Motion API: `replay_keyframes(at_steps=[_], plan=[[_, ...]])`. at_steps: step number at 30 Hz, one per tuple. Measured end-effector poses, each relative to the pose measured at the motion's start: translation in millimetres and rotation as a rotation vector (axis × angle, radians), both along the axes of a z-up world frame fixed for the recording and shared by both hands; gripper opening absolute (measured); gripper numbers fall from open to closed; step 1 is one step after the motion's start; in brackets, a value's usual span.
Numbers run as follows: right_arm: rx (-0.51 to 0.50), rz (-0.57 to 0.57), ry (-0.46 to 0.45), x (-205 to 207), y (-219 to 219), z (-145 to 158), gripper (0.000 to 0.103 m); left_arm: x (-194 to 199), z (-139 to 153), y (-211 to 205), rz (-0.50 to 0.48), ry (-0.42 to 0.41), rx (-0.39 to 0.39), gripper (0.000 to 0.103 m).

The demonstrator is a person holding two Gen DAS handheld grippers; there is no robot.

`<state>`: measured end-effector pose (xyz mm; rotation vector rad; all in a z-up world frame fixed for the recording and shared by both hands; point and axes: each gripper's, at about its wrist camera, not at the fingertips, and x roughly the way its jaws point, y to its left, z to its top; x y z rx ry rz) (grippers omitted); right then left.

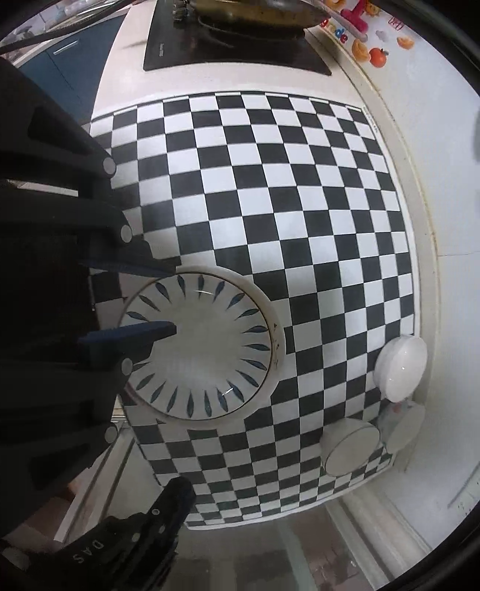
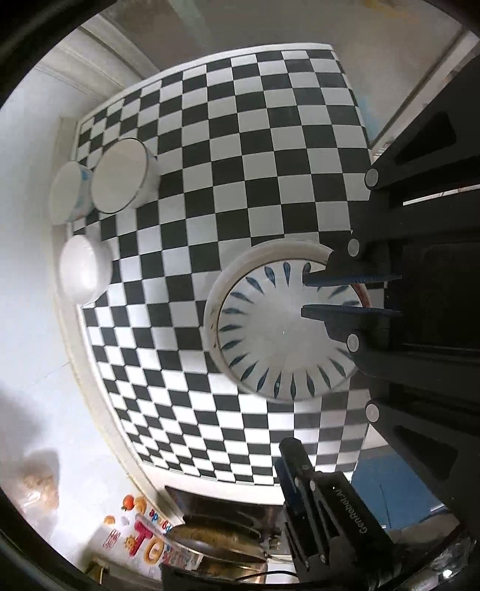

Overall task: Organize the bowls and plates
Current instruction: 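Carry the blue-striped plate with both grippers and lower it onto the white plate stack, then open both grippers to release the blue-striped plate, then reach both grippers to a white bowl by the wall and grip its rim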

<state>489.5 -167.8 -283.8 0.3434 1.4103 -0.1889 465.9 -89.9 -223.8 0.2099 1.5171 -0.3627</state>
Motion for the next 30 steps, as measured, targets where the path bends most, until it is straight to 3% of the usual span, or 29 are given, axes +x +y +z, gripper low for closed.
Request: replay_keyframes(at_steps=[6,16,18,20,22,26,30], plan=[[0.0,-0.008,-0.008,-8.6,13.8,24.6,0.012,-12.0,17.2,10.8,-0.03,0.009,-0.024,0.023],[0.014,-0.056,0.004,-10.0,32.2,30.4,0.012,-8.1,31.3,20.3,-0.067,-0.023,-0.086,0.026],[0.038,-0.073,0.004,-8.5,29.9,31.1,0.019,0.1,34.3,20.8,-0.055,-0.043,-0.126,0.029],[0.071,-0.098,-0.021,-7.5,23.3,31.7,0.058,11.3,33.8,17.5,-0.049,-0.069,-0.138,0.031],[0.129,-0.117,-0.045,-5.2,12.8,30.6,0.078,25.2,30.9,12.6,-0.03,-0.08,-0.156,0.032],[0.183,-0.159,-0.084,2.5,-17.9,28.6,0.079,57.0,21.0,-7.2,0.01,-0.072,-0.173,0.033],[0.169,-0.207,-0.107,19.0,-70.1,23.0,0.079,86.3,6.6,-31.9,0.057,-0.062,-0.167,0.033]])
